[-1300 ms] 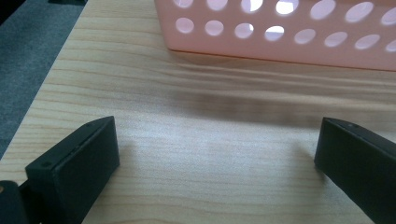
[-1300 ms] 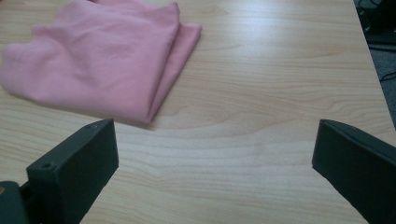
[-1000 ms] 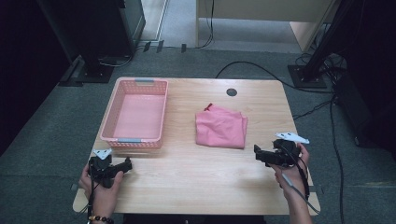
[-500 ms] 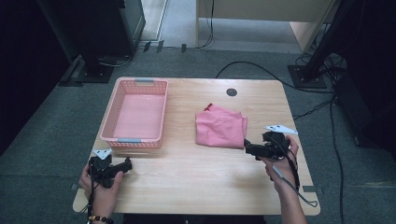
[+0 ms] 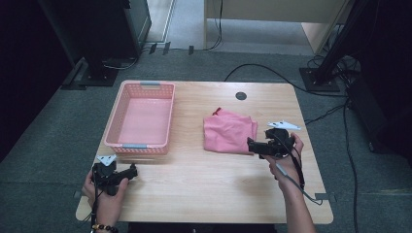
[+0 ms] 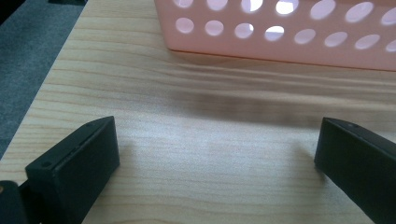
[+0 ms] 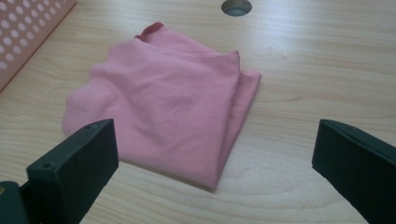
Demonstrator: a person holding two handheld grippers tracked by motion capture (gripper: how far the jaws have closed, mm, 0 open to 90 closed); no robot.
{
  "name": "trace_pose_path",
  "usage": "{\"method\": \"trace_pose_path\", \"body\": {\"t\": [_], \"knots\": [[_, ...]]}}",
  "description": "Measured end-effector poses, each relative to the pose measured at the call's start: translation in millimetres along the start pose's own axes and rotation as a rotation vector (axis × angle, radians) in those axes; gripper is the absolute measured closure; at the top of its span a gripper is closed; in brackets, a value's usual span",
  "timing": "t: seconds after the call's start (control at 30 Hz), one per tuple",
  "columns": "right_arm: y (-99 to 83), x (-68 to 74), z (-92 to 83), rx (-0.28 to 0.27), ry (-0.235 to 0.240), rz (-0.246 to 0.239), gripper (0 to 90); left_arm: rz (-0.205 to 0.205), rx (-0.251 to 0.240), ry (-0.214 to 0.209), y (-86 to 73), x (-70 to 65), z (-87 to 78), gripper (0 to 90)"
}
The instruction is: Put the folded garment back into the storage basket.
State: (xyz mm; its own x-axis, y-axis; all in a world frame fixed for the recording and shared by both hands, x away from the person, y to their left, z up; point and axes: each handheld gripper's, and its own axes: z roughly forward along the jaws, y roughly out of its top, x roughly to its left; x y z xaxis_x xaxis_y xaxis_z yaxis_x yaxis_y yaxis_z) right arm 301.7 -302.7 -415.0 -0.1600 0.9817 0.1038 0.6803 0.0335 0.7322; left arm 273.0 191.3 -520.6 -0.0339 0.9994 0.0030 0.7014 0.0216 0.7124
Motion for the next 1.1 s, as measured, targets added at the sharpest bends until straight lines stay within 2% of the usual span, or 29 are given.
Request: {"method": "trace_pose_path", "body": {"t": [0.57,0.83,1.1], "knots": [[19.8,6.9,17.1,-0.004,-0.014,0.004,0.7,0.0,0.0,0.0,0.0,0.0,0.0,0.0],[25.3,9.5,26.5,0.007,-0.004,0.018,0.7,0.0,0.0,0.0,0.0,0.0,0.0,0.0],[29.5,16.2,36.6,0.029,-0.005,0.005,0.7,0.0,0.0,0.0,0.0,0.0,0.0,0.0]]}}
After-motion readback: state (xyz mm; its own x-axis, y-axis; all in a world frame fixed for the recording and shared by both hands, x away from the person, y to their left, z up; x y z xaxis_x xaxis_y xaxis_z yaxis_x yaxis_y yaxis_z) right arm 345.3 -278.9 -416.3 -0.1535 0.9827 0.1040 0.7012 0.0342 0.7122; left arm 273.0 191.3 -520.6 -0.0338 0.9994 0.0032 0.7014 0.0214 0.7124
